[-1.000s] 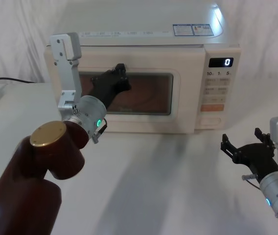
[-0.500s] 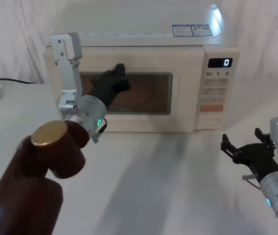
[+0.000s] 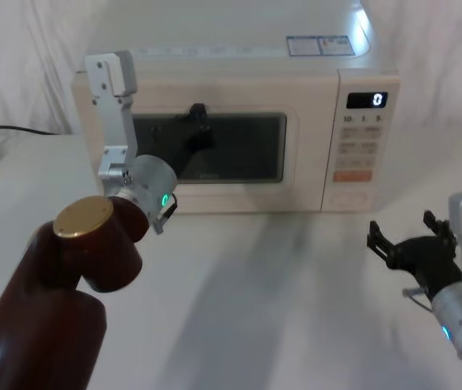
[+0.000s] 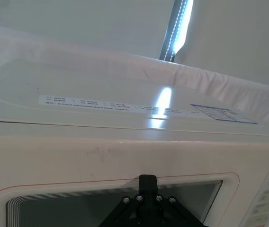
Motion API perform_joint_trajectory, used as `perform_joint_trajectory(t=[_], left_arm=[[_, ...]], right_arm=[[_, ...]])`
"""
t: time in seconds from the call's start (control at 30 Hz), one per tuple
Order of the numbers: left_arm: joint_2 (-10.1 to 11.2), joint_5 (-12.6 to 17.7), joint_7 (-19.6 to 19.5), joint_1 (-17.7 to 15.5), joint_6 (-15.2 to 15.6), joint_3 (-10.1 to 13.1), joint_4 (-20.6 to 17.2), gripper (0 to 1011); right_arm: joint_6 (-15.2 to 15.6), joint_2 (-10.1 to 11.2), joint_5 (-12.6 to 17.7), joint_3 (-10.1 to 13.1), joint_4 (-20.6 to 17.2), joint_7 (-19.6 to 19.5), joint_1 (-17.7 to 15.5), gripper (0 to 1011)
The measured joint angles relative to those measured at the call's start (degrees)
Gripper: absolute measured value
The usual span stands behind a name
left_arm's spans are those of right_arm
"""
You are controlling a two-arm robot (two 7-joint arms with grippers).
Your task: Press the button to open the microwave door with one hand; close the microwave door with the other hand.
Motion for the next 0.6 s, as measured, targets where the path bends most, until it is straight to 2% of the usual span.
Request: perform_joint_trajectory(t=[0.23, 0.37, 0.6], left_arm=[[-0.19, 0.15, -0.01, -0.03, 0.19, -0.33, -0.16, 0], [-0.15, 0.23, 0.12, 0.70, 0.63, -0.46, -1.48, 0], [1.45, 0.56, -0.15, 3.91, 2.19, -0.31, -7.27, 0]], right_arm=[[-0.01, 0.00, 0.00, 0.00, -0.01, 0.00, 0.00, 1002], [0.00, 0.00, 0.00, 0.01, 0.00, 0.00, 0.00, 1002], [0.00, 0.00, 0.00, 0.01, 0.00, 0.00, 0.00, 1002]])
